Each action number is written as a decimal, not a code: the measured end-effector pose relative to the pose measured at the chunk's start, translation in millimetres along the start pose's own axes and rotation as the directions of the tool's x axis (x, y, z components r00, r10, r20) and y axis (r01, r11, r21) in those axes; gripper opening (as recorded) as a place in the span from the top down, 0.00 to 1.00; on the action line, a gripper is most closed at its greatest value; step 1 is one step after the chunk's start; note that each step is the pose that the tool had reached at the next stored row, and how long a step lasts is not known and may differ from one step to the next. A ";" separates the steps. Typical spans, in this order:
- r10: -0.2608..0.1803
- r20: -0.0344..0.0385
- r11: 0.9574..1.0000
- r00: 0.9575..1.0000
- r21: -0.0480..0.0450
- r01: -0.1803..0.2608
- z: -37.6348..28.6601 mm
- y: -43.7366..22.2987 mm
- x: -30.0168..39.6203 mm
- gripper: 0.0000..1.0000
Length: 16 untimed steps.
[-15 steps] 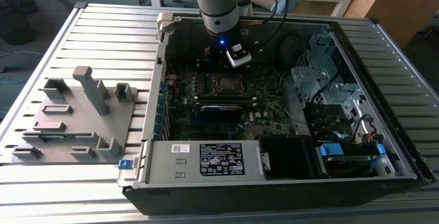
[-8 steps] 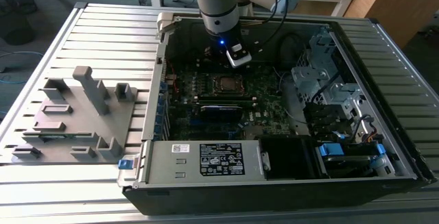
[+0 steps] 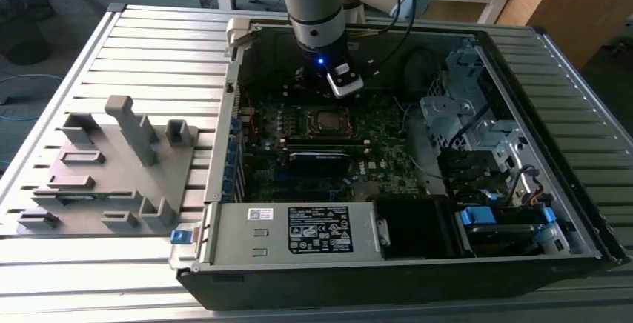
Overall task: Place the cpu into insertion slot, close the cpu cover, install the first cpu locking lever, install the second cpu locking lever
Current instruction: 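Install the first cpu locking lever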
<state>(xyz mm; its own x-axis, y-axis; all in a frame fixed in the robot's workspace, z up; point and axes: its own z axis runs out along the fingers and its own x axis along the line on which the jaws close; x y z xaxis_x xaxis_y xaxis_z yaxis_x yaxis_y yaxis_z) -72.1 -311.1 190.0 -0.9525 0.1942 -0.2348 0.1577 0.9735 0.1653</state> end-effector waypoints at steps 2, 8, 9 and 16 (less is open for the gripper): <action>0.000 0.000 1.000 1.000 0.000 0.000 0.0 -0.6 -0.1 0.90; 0.001 -0.001 1.000 1.000 -0.004 -0.001 -0.3 -1.1 -0.2 0.90; 0.002 -0.001 1.000 1.000 -0.006 -0.002 -0.3 -1.0 -0.1 0.90; 0.002 -0.002 1.000 1.000 -0.007 -0.002 -0.8 -1.5 -0.4 0.90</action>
<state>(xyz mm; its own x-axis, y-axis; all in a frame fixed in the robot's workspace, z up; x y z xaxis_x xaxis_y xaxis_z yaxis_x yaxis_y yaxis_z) -72.2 -312.7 190.6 -0.9526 0.1958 -0.2330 0.1577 0.9723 0.1724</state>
